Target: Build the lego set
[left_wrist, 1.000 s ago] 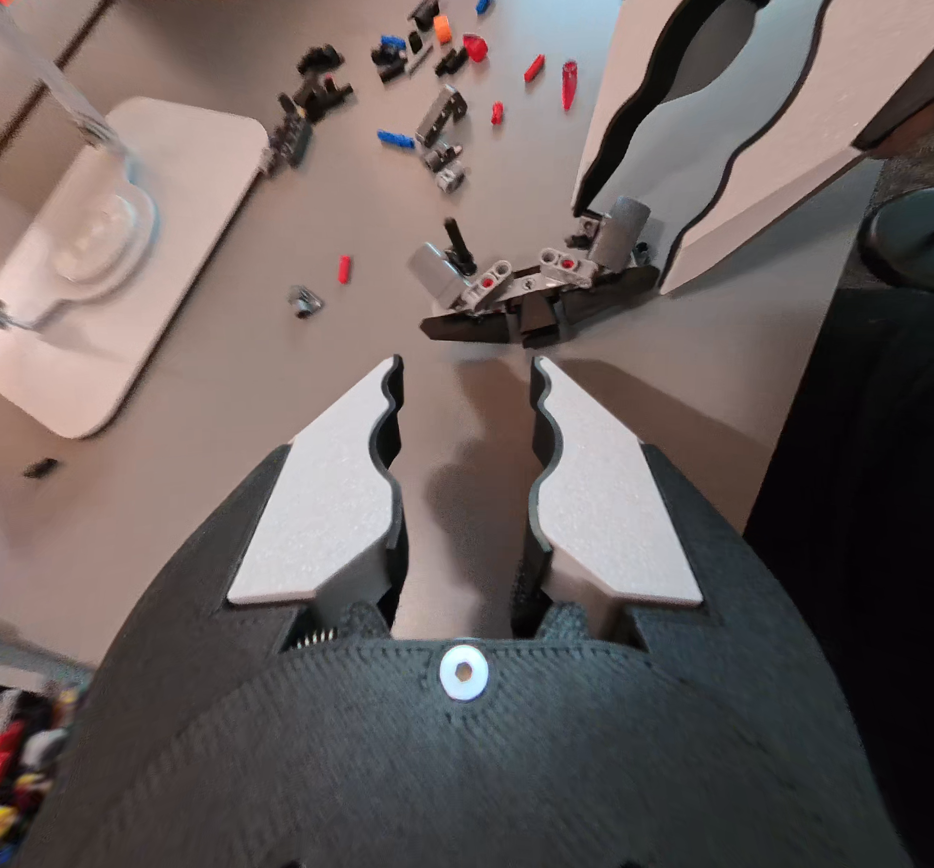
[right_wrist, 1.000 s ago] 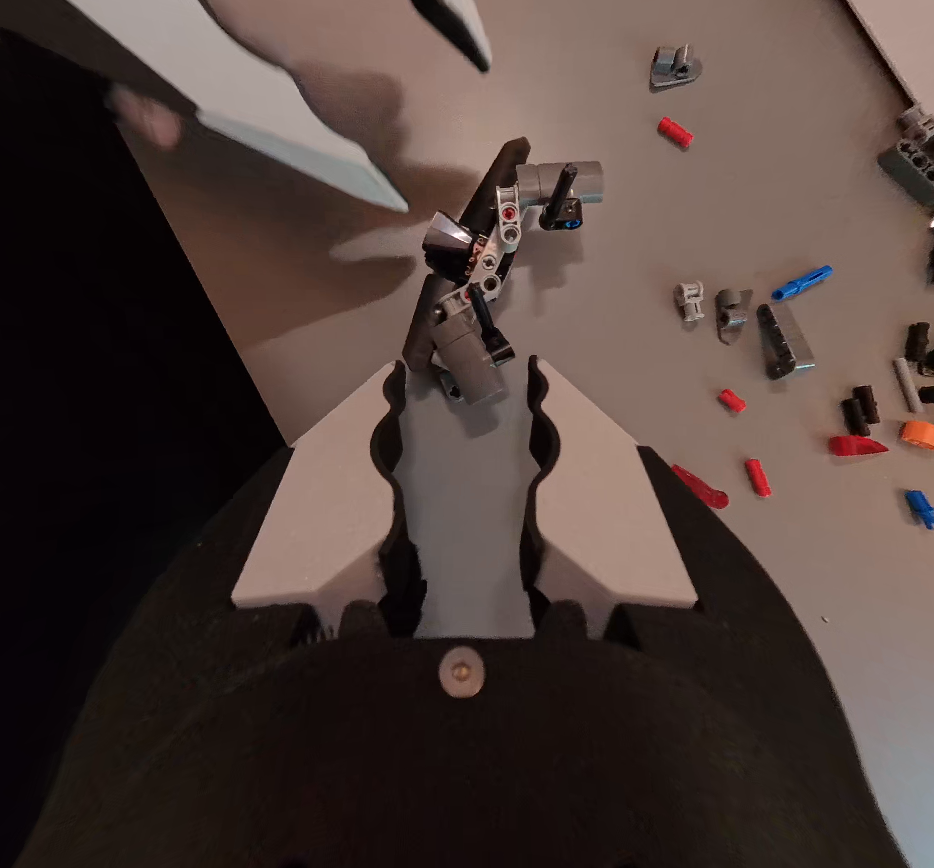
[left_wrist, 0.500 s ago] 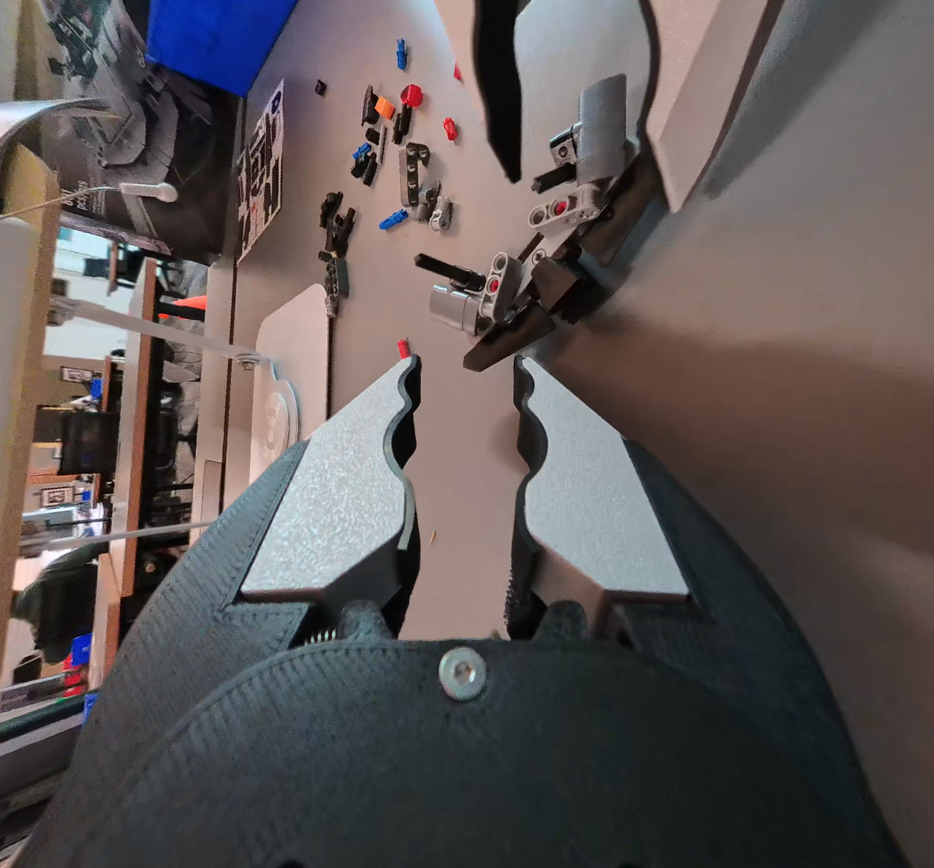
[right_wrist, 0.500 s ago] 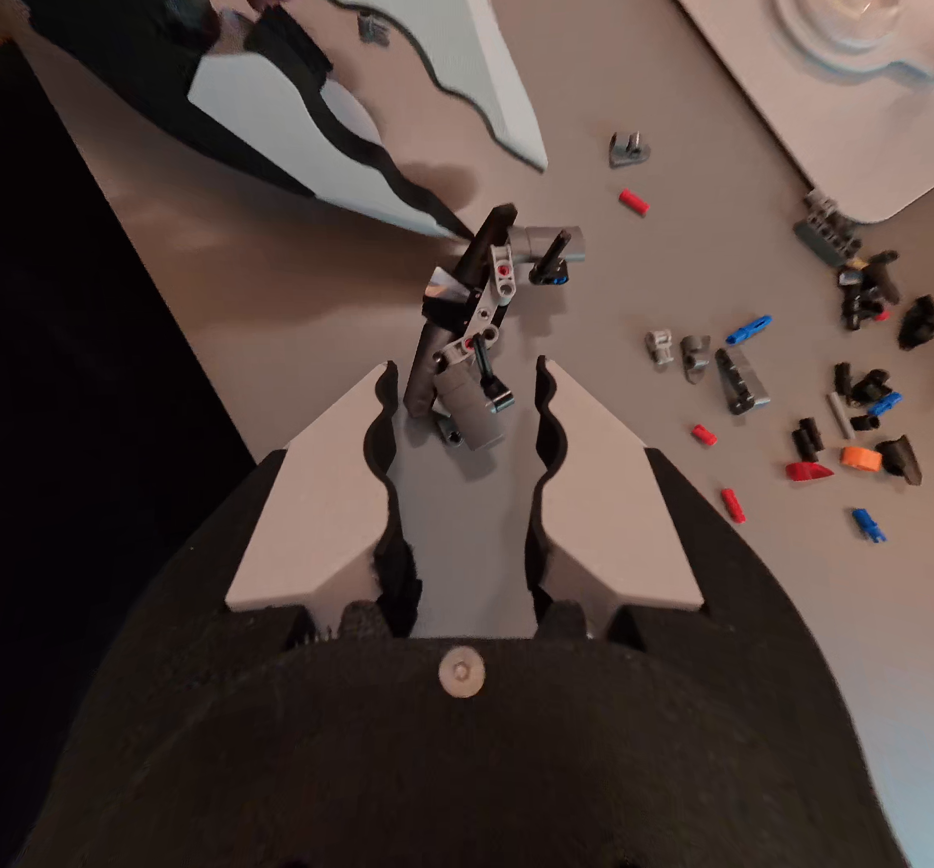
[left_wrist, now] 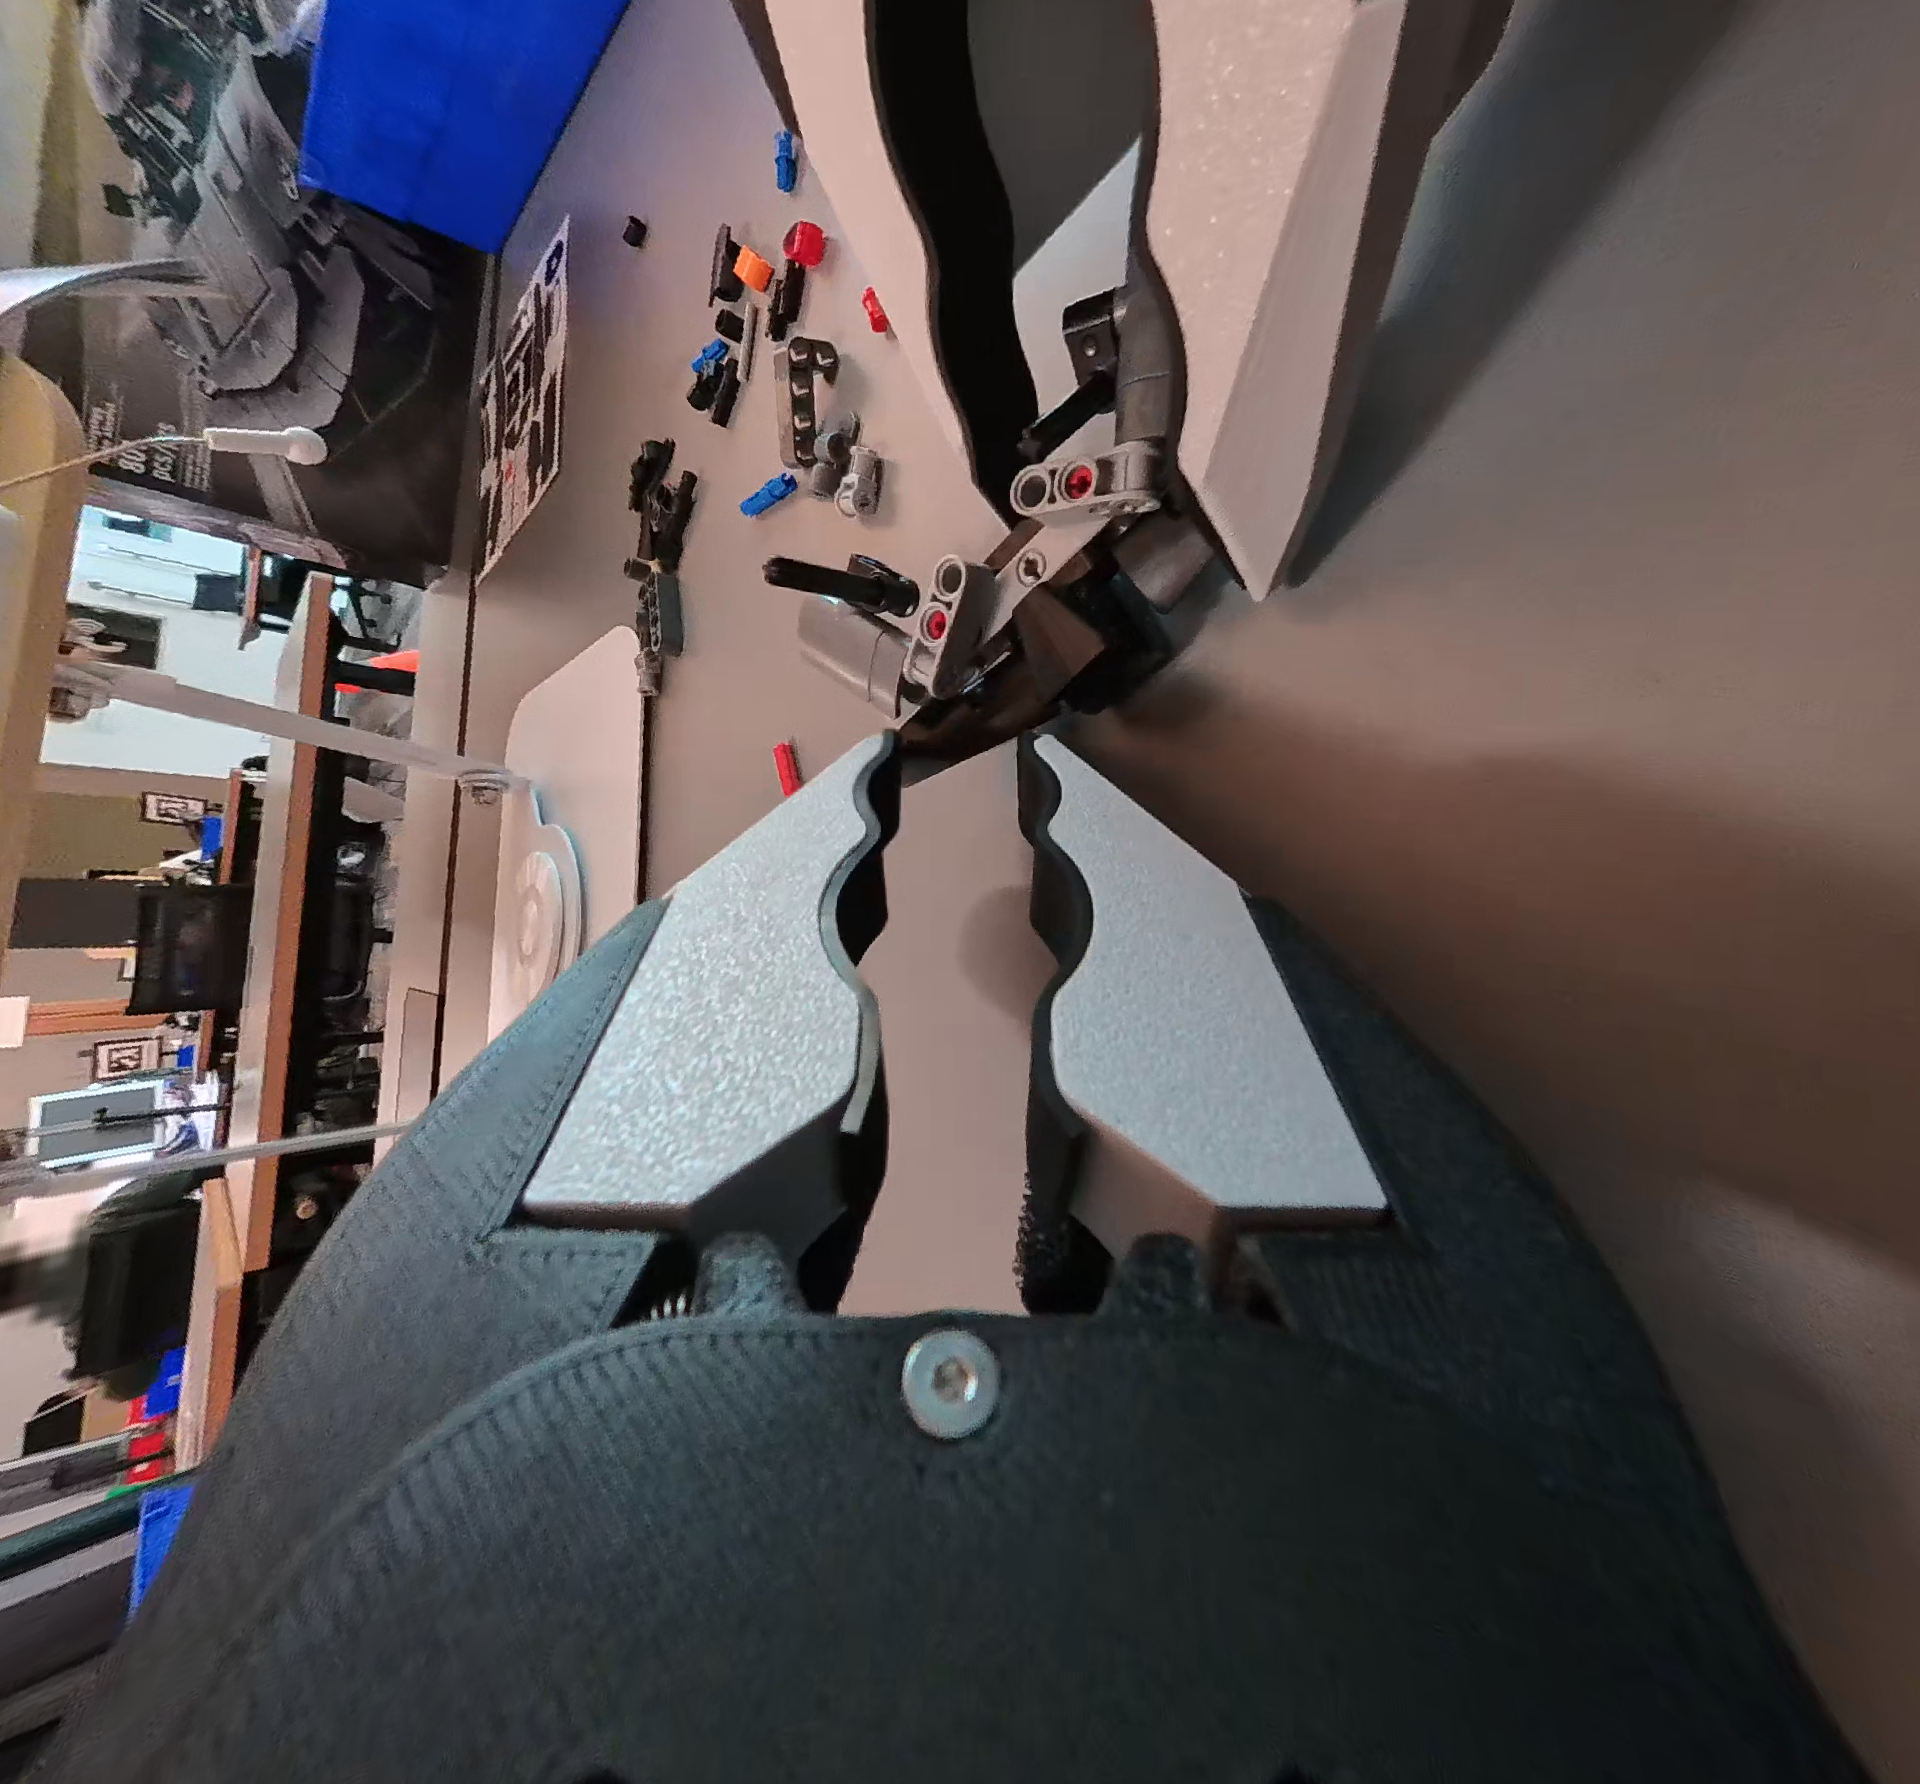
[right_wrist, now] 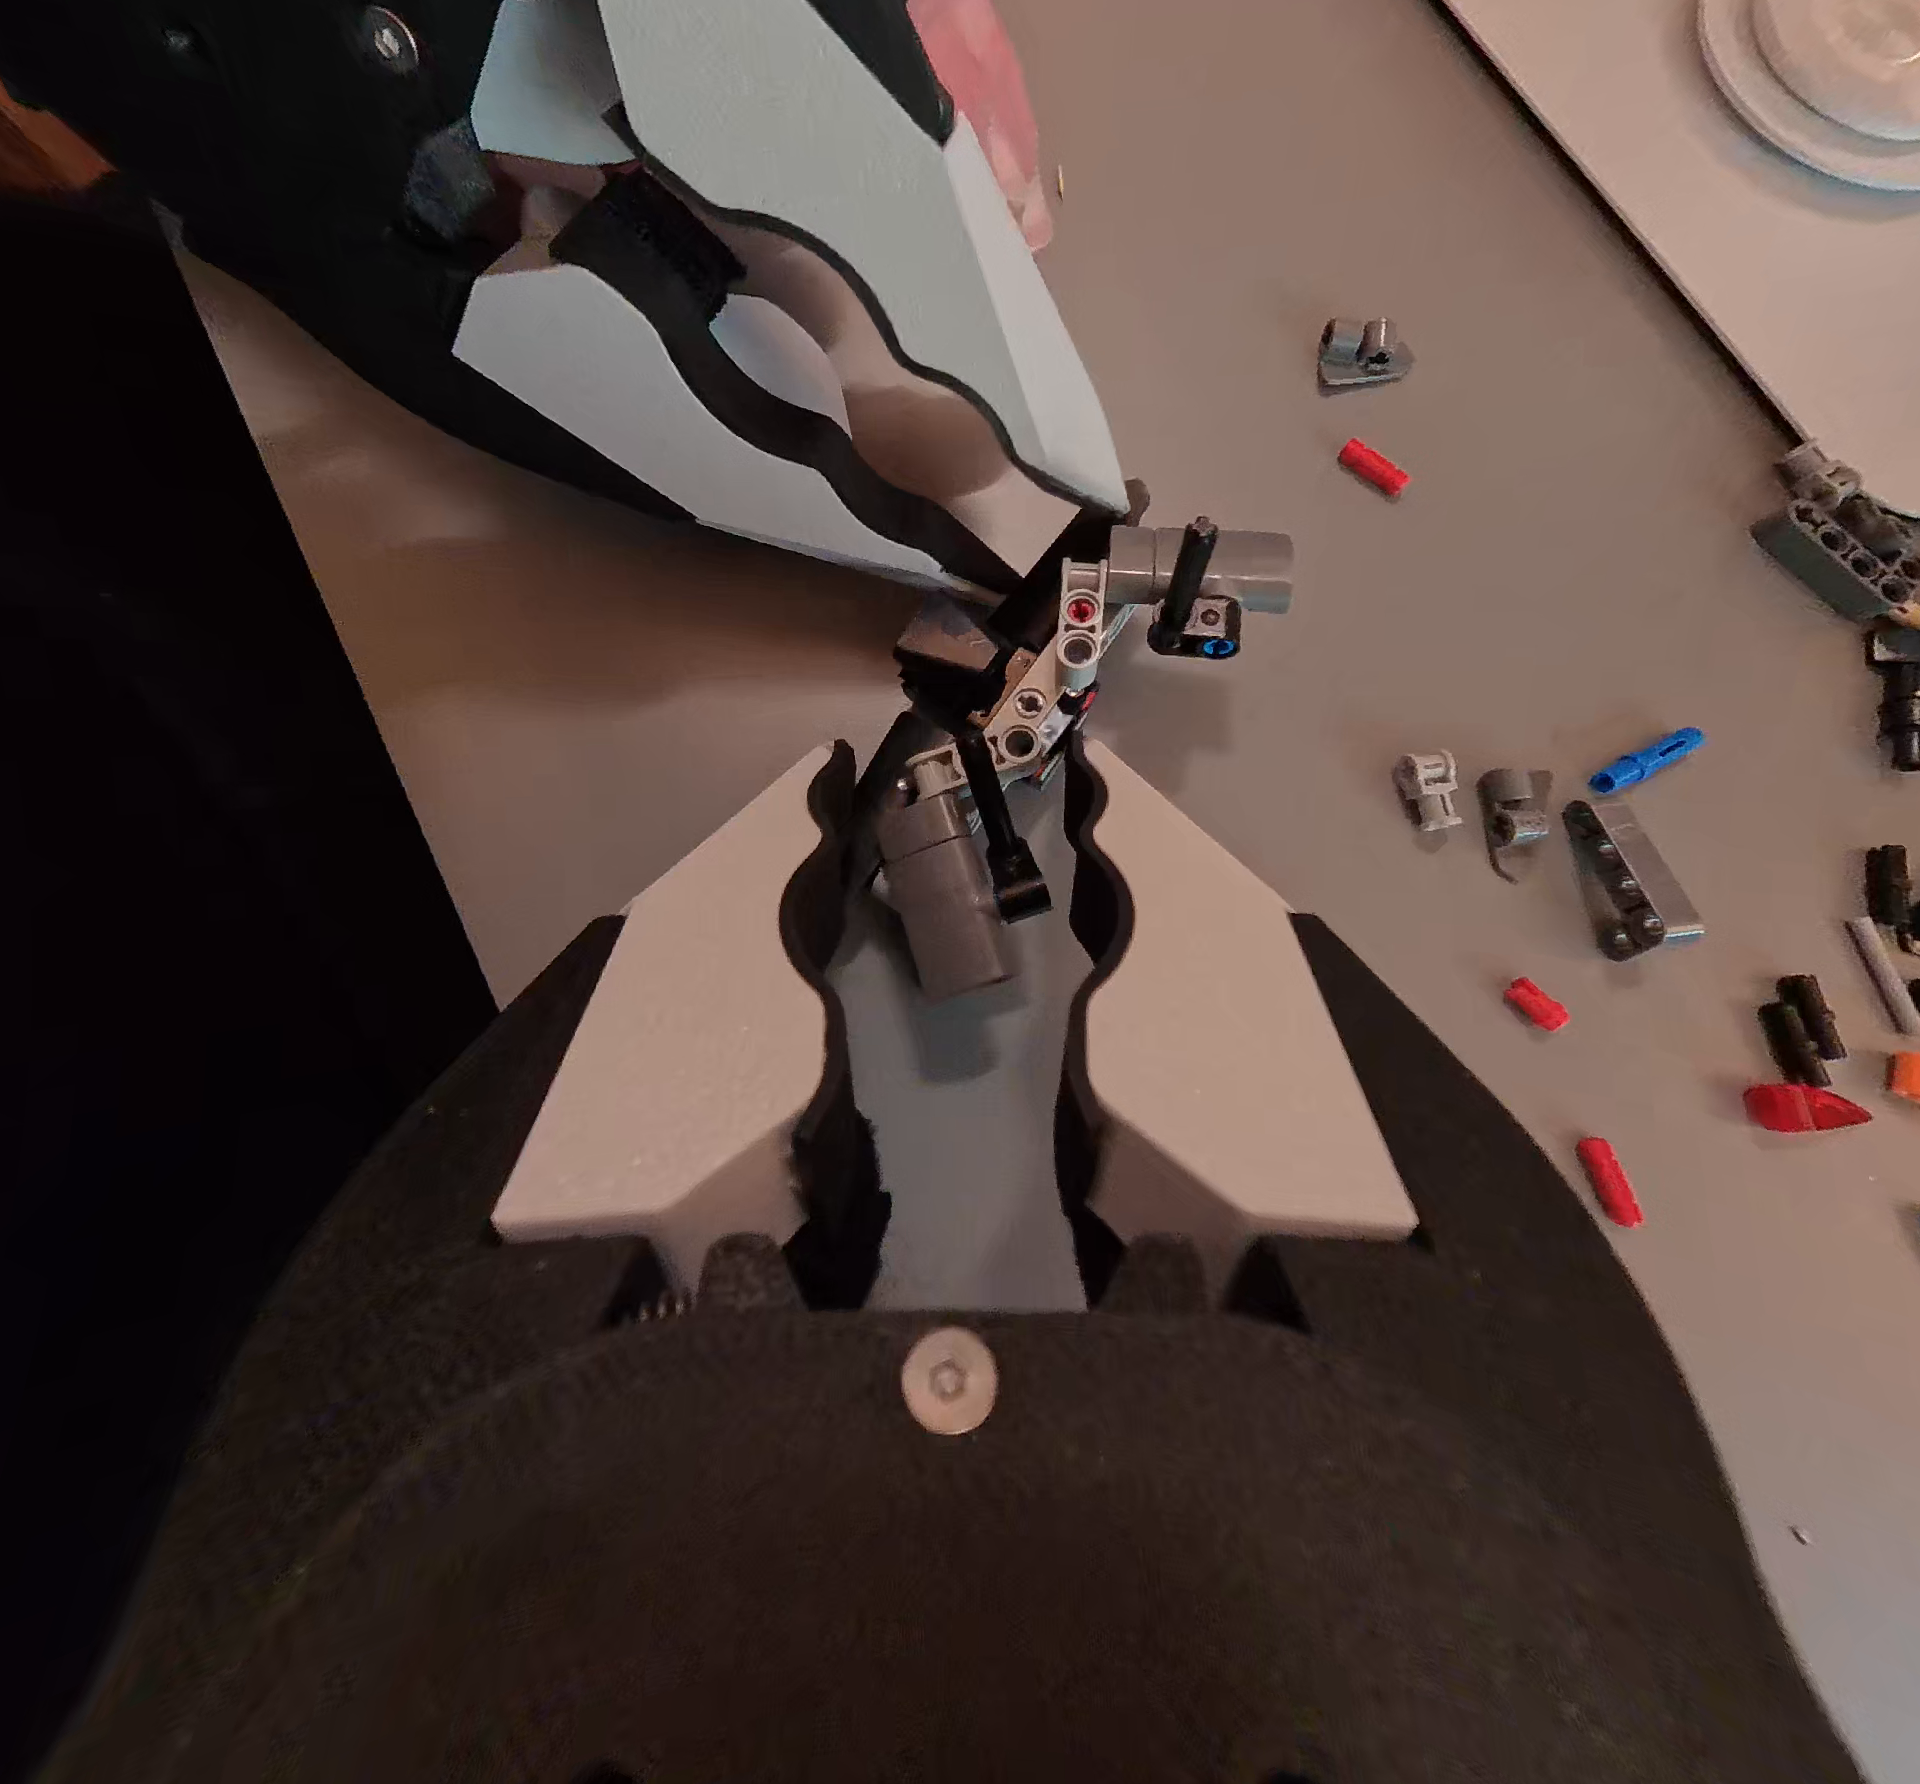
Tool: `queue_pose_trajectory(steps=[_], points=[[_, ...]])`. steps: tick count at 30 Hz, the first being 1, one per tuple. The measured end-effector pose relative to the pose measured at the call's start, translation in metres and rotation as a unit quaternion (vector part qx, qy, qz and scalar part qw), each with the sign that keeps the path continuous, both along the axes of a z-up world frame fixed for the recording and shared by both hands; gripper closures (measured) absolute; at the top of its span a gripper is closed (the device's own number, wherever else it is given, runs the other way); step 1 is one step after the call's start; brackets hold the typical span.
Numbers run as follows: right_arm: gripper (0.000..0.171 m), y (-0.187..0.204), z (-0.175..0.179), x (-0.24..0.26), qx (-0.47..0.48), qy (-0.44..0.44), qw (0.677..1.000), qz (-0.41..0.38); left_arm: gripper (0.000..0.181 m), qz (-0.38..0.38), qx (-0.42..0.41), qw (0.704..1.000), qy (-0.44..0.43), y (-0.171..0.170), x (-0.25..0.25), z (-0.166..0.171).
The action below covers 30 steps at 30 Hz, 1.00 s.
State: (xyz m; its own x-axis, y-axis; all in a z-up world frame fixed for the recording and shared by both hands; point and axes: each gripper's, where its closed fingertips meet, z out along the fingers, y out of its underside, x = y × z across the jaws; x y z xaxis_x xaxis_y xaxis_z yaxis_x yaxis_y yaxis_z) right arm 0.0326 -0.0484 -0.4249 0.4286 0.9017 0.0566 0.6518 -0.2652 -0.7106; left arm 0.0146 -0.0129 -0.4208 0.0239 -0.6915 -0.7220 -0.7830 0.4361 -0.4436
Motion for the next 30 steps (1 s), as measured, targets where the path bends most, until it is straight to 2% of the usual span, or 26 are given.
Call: queue_pose_trajectory(steps=[5,11,22,26,30], points=[[0.133,0.001,0.0,0.001,-0.009,0.013,1.0,-0.001,0.161,0.002,-0.024,1.0,-0.008,0.001,0.001,-0.001],[0.134,0.001,0.0,0.001,-0.018,0.025,1.0,0.001,0.158,0.025,-0.131,0.99,-0.053,0.002,0.001,0.0],[0.134,0.002,0.001,0.002,-0.04,0.044,0.998,0.006,0.155,0.046,-0.253,0.962,-0.089,0.002,0.001,0.001],[0.135,0.001,-0.001,0.003,-0.048,0.047,0.998,0.013,0.143,0.053,-0.267,0.958,-0.093,0.006,-0.005,0.004],[0.136,-0.001,-0.002,0.002,-0.055,0.048,0.997,0.023,0.138,0.043,-0.265,0.96,-0.083,0.007,-0.012,0.015]])
